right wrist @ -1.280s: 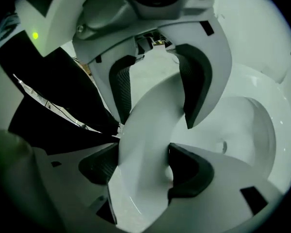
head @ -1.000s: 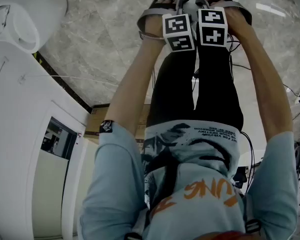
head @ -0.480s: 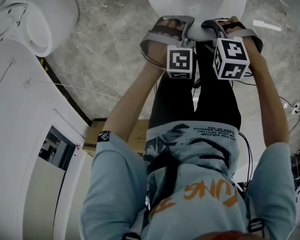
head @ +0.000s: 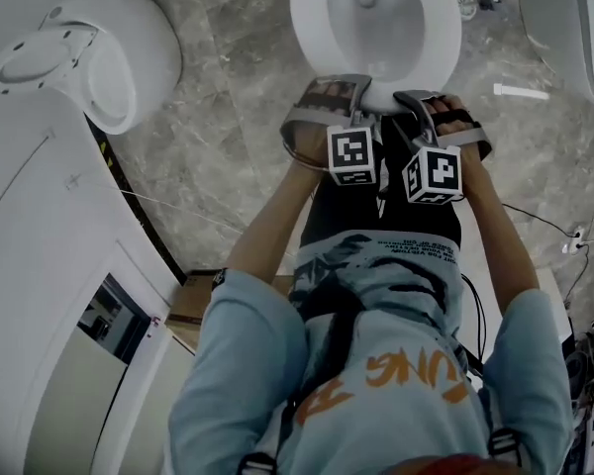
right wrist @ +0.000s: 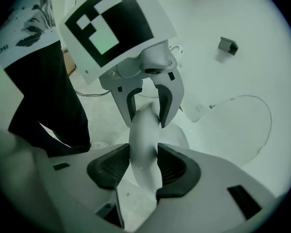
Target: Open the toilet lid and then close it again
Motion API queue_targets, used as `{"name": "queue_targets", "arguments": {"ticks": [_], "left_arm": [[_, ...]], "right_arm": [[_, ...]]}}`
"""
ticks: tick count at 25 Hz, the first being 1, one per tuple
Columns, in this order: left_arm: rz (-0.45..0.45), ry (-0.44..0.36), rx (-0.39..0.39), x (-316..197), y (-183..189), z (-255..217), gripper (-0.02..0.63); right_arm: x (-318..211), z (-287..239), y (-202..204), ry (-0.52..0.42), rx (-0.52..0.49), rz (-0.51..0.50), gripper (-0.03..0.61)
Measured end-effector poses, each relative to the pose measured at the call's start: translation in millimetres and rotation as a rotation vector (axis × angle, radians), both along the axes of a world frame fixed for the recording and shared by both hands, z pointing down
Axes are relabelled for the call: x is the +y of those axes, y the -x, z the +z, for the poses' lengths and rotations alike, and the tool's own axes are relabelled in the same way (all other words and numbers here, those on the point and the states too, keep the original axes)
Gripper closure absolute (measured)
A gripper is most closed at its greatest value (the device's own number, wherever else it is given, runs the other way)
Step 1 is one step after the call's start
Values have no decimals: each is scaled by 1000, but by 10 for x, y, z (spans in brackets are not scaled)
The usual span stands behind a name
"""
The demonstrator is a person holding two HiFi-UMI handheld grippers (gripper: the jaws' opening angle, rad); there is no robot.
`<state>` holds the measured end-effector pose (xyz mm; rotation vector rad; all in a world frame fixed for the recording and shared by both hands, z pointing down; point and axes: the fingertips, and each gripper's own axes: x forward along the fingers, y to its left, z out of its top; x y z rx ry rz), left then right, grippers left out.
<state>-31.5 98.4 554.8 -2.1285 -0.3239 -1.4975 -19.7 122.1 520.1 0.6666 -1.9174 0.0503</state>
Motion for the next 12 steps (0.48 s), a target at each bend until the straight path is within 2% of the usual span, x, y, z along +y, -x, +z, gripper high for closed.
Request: {"name": "queue_targets", "arguments": {"ticks": [7, 10, 12], "left_arm": [[-140, 14, 64, -511, -192, -736, 387], [-207, 56, 66, -632, -345, -1076, 387], [-223, 33, 90, -841, -465, -1344, 399]], "right_arm": [[-511, -787, -254, -219, -20, 85, 388], [-624, -1134, -438, -255, -61, 168, 410], [-828, -1404, -565, -296, -74, 203, 425]]}}
